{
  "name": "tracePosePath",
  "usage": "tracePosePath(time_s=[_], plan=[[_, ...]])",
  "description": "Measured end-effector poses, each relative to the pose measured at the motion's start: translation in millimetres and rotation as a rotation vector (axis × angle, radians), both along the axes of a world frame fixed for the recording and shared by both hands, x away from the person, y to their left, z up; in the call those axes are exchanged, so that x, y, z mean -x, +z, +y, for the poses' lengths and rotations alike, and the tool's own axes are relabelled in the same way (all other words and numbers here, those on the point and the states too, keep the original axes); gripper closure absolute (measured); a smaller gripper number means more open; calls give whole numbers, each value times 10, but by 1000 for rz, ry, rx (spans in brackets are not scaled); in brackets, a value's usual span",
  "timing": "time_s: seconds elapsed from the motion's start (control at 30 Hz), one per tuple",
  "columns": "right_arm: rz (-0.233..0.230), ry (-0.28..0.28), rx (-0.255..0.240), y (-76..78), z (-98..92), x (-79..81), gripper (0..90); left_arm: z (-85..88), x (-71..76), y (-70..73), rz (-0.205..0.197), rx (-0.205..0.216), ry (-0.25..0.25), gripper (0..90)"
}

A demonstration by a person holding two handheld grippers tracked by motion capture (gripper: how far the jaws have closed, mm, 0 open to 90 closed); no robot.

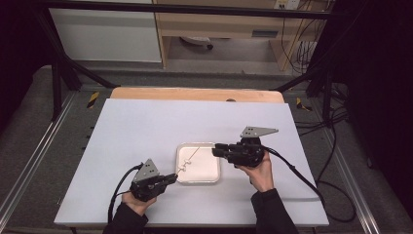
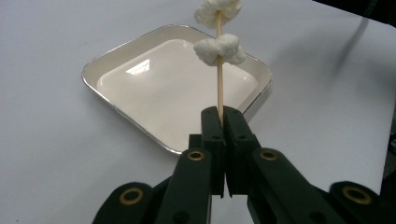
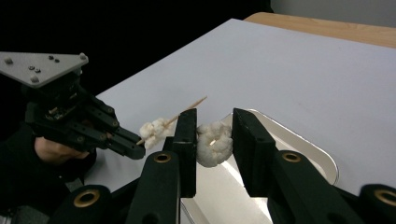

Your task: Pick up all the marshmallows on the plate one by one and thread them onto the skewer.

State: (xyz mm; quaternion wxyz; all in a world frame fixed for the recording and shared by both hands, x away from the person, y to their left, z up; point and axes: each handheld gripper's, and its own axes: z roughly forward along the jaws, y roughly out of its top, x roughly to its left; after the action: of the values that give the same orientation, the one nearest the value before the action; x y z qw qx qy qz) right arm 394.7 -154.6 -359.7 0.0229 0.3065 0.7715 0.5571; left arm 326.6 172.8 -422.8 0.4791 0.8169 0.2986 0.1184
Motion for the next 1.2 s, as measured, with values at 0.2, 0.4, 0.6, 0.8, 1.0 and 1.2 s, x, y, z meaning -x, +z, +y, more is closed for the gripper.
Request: tracePosePath(time_s=[0.2, 0.4, 0.6, 0.8, 1.0, 1.2], plan=[[14, 6, -65, 52, 1, -41, 720, -18, 22, 8, -6, 11, -8, 882], [33, 11, -110, 66, 29, -100, 720, -27, 39, 16, -14, 18, -20, 882], [55, 26, -154, 64, 64, -151, 720, -38, 59, 28, -27, 26, -33, 882], [70, 38, -176, 43, 96, -172, 720, -48, 71, 33, -33, 33, -42, 882], [82, 52, -188, 18, 121, -178, 720, -60, 82, 37, -39, 33, -50, 882], [100, 68, -181, -28, 160, -173, 720, -62, 90, 41, -45, 35, -51, 882]])
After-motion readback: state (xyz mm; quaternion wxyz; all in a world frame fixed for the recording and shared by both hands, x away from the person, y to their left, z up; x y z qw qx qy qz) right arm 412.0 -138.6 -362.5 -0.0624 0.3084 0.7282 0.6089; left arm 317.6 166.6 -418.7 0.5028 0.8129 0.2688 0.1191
